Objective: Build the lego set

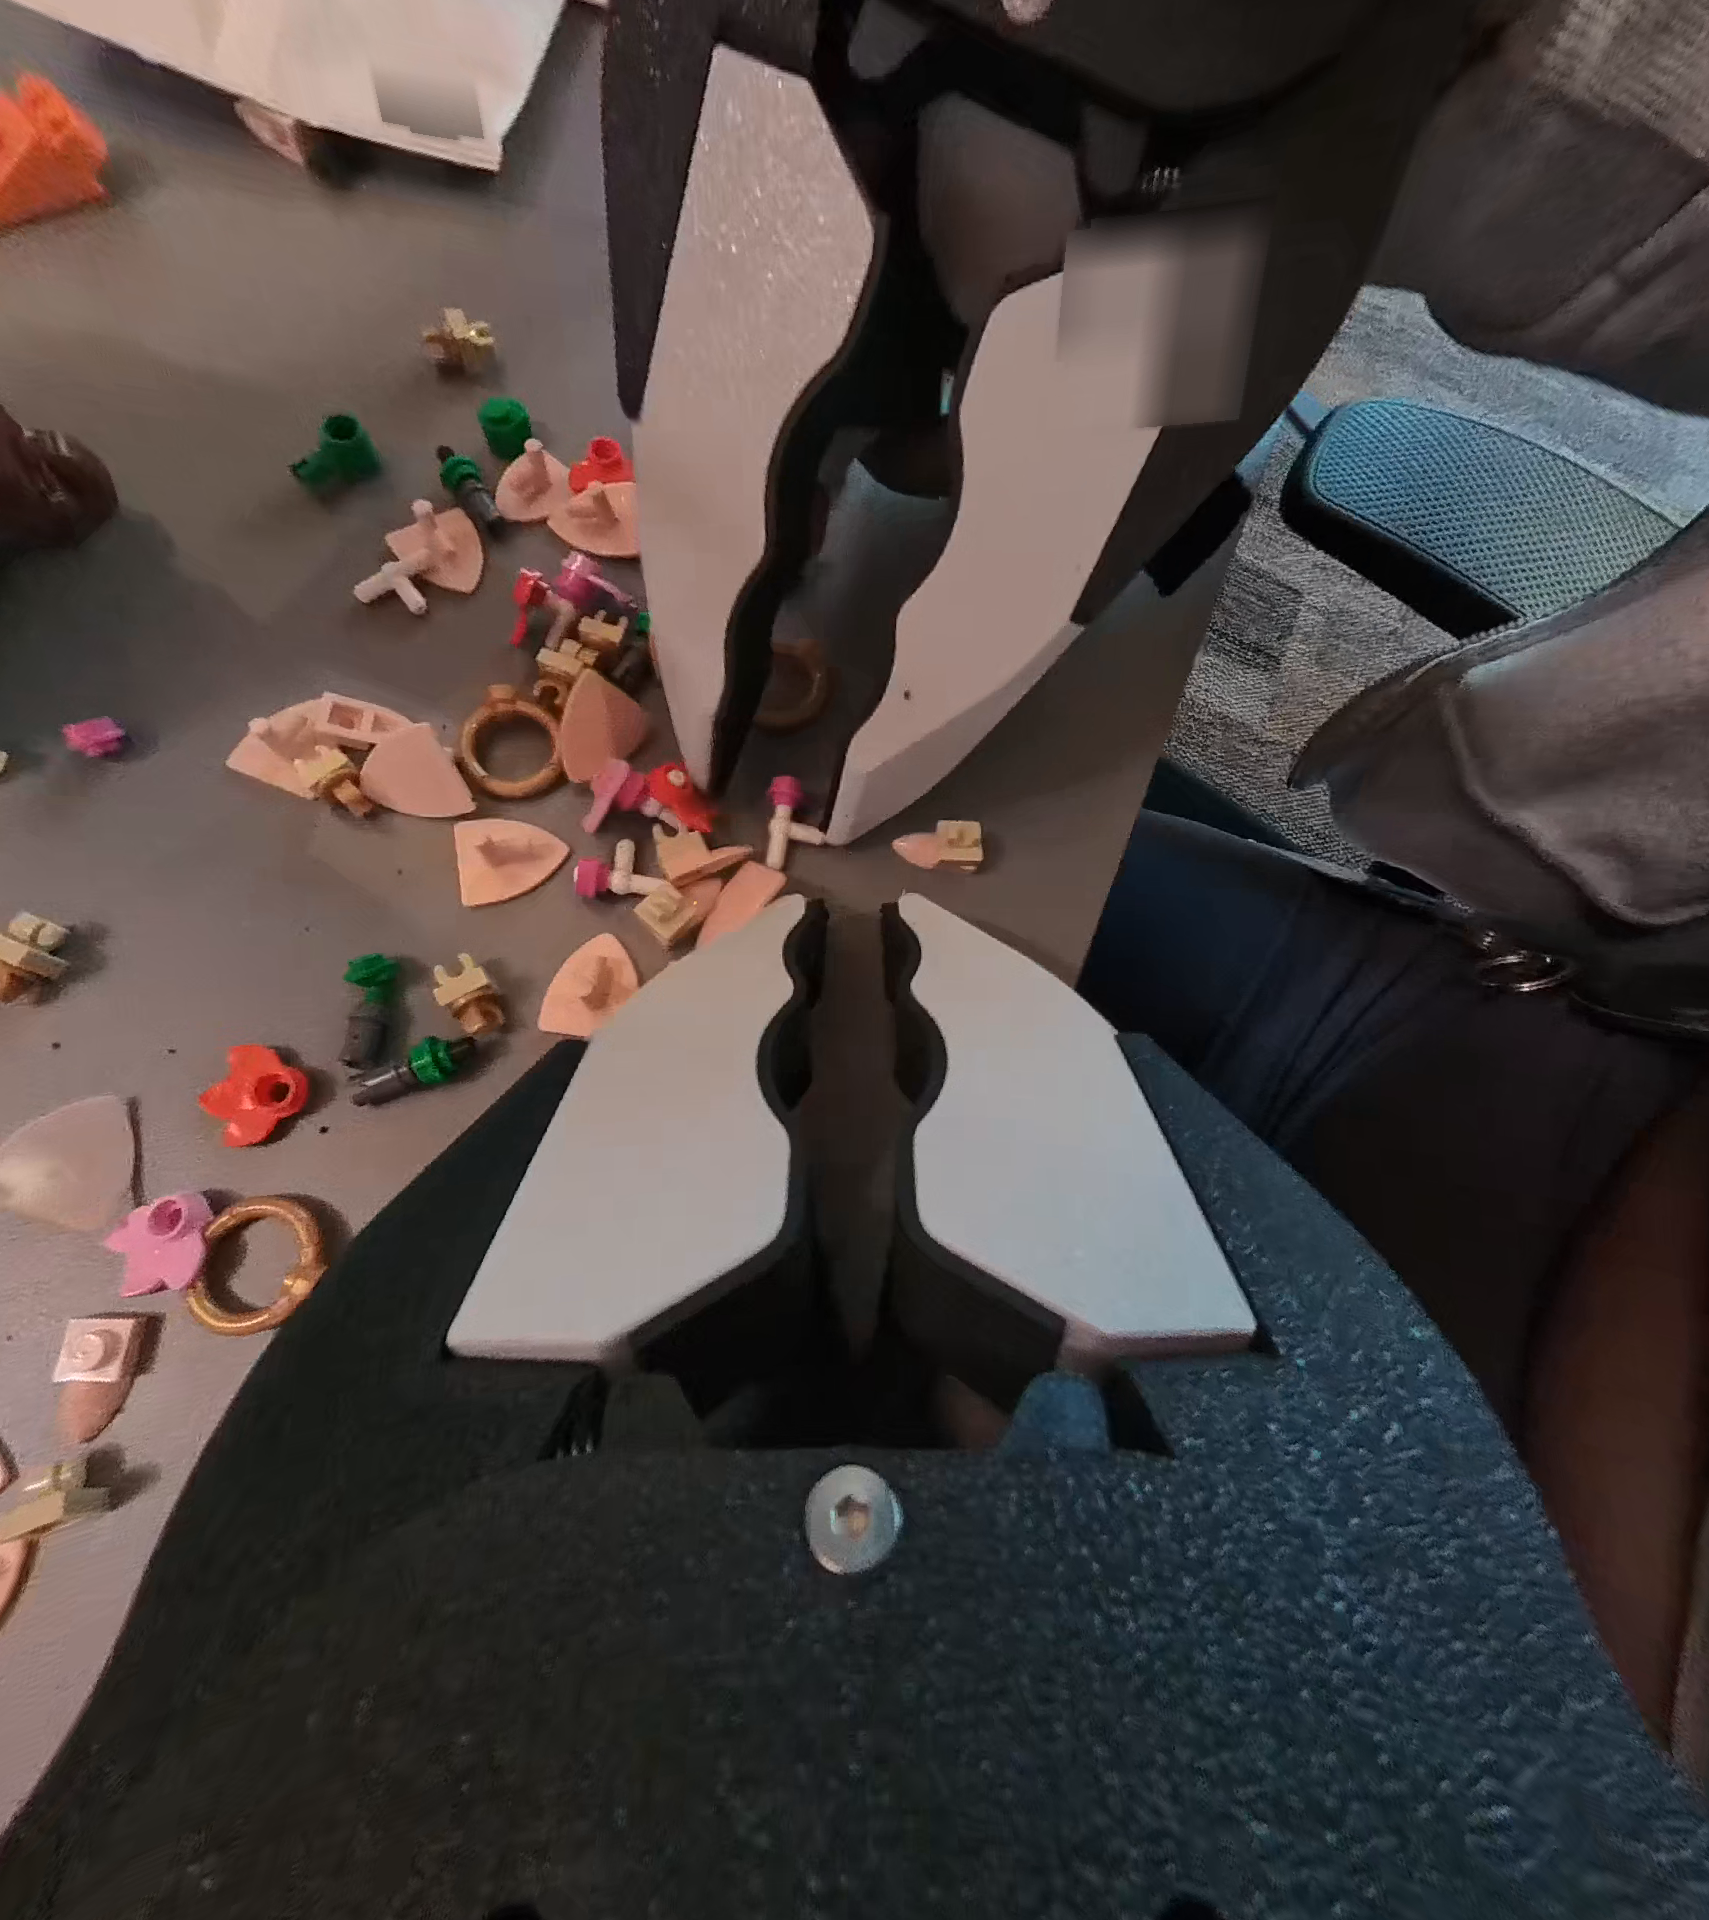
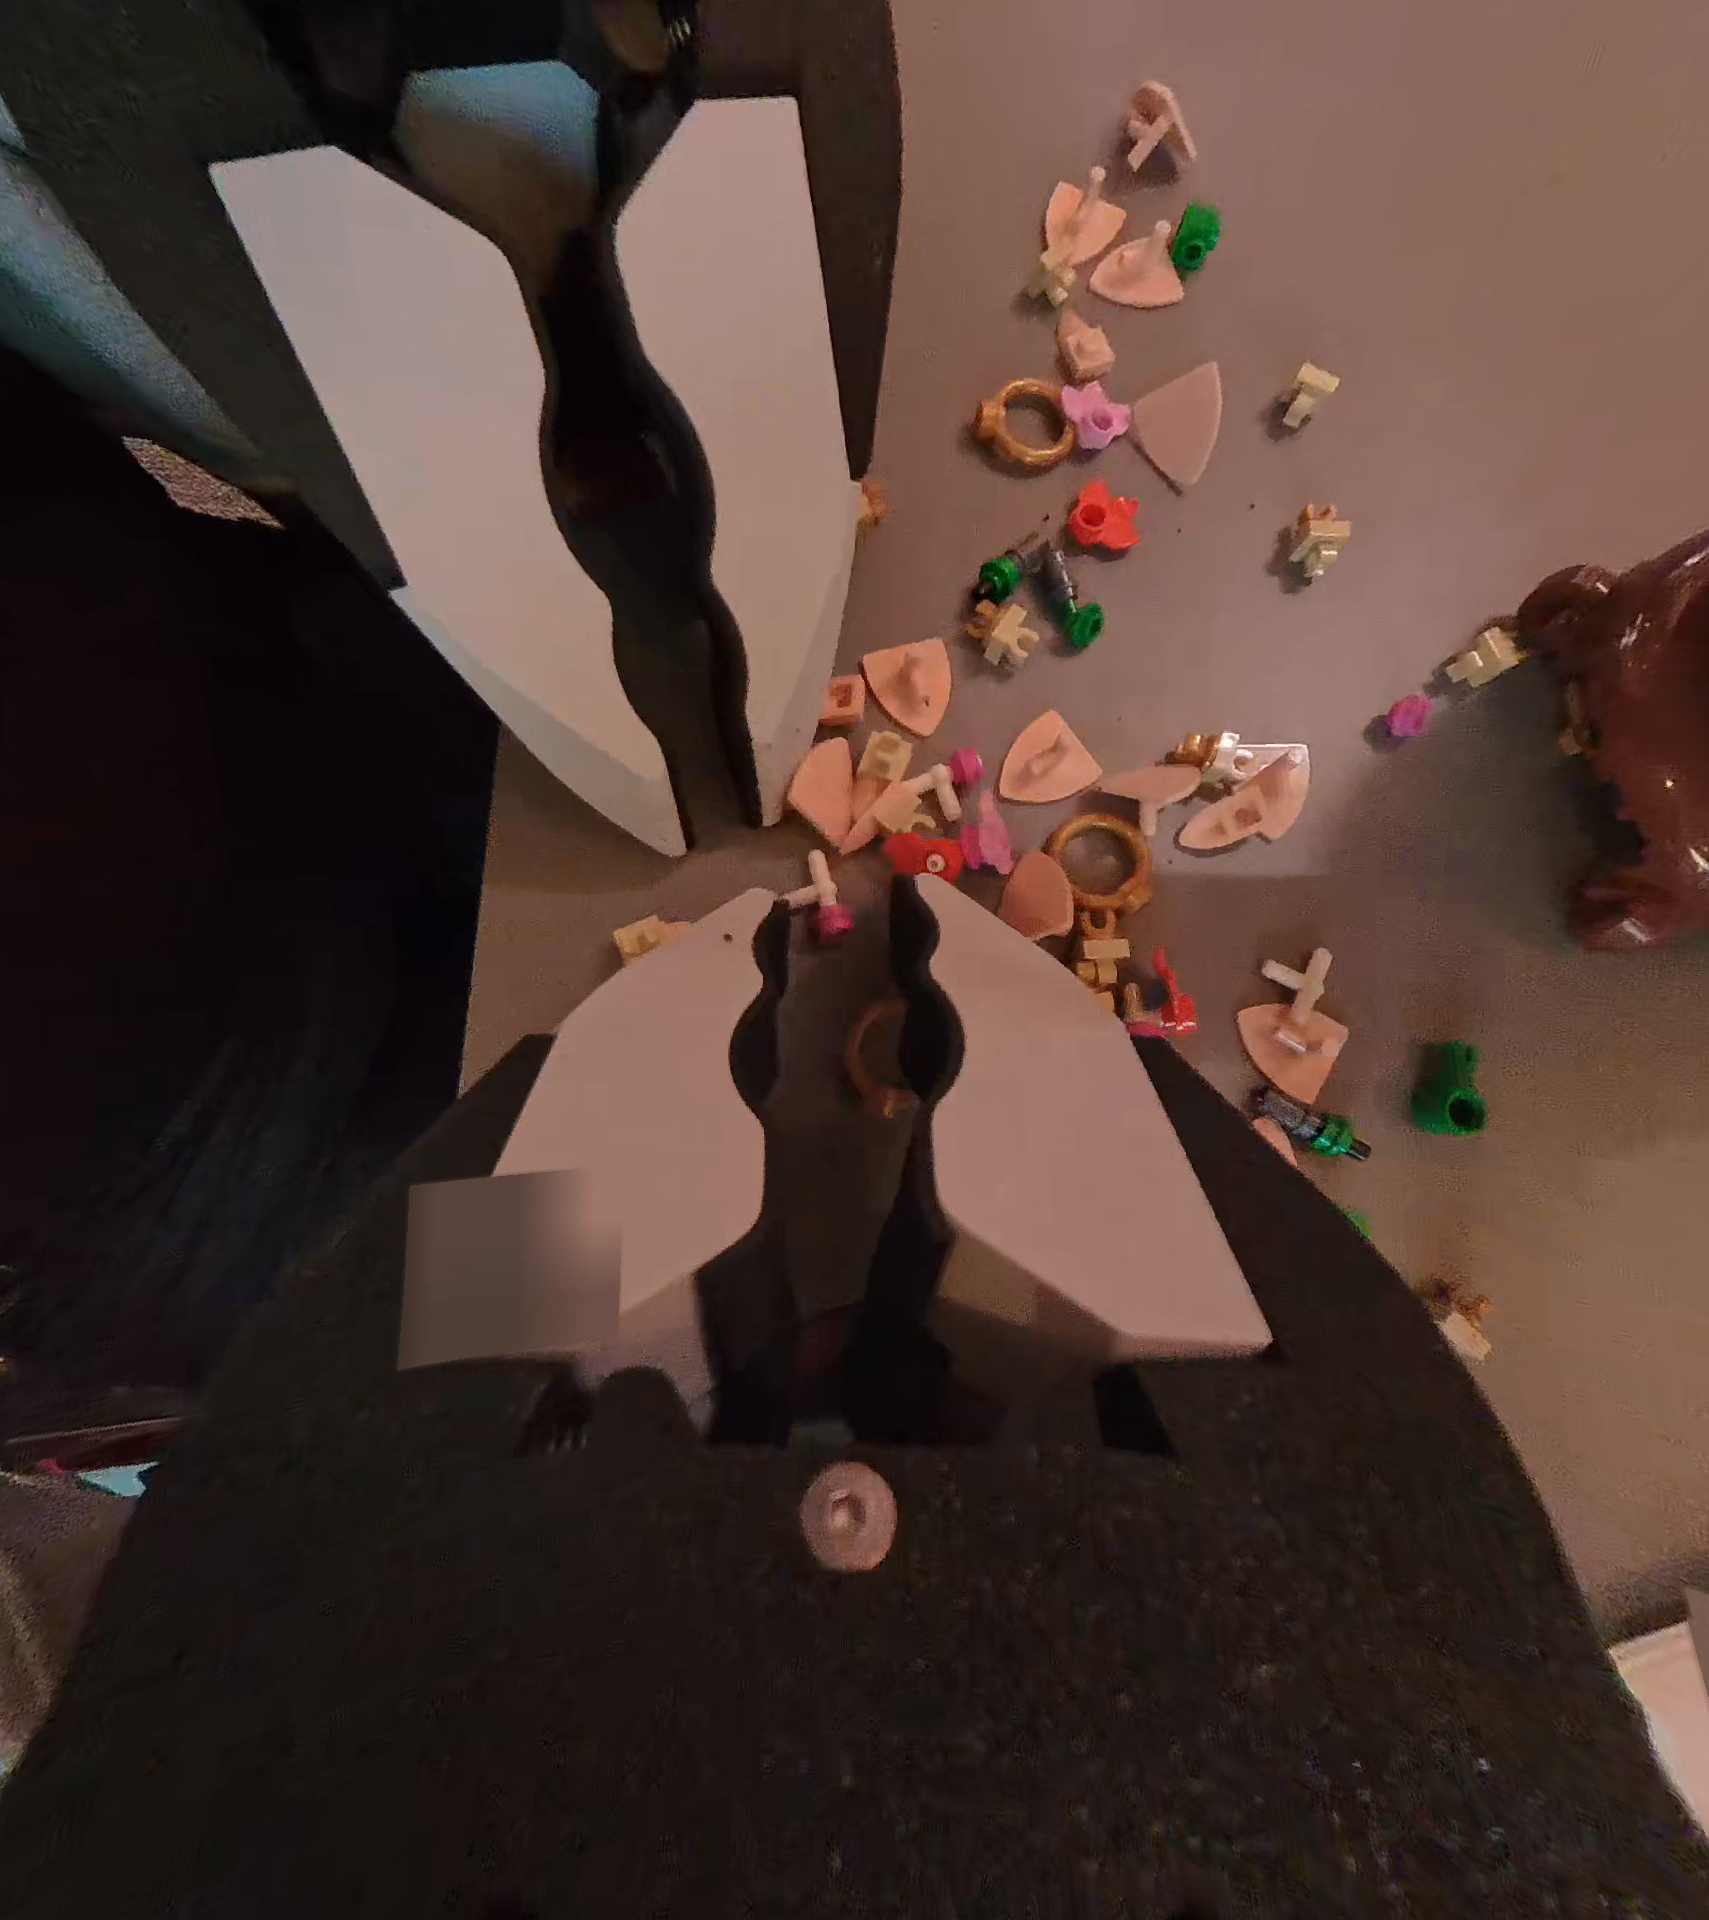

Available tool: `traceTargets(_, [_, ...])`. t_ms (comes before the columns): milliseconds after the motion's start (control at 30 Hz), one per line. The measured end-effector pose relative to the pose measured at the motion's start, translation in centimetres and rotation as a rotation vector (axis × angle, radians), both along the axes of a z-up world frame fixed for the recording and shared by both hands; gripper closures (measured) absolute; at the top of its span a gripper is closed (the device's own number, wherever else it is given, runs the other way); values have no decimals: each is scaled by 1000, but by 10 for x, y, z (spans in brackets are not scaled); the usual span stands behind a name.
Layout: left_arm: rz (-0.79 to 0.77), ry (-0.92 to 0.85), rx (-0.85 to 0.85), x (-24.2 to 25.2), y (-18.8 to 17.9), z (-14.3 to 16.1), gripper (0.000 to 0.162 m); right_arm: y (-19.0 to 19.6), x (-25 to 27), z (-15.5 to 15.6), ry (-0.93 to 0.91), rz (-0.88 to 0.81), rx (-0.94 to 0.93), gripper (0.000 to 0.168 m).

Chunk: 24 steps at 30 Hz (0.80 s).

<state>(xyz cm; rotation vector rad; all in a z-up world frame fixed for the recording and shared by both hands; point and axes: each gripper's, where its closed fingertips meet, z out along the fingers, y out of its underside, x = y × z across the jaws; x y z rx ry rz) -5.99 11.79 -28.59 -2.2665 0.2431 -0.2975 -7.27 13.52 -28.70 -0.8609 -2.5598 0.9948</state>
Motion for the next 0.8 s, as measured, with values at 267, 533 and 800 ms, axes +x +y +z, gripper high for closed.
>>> traceTargets(267, [44,-65,35,-9,-2,7,145,2,4,2,7,31,-32,164])
traceTargets(533, [-12,-483,254,1,-1,64,138,-13,7,63,461,126,37,164])
traceTargets(800, [-151,-628,307,23,-6,86,153,-29,17,78,567,209,74,164])
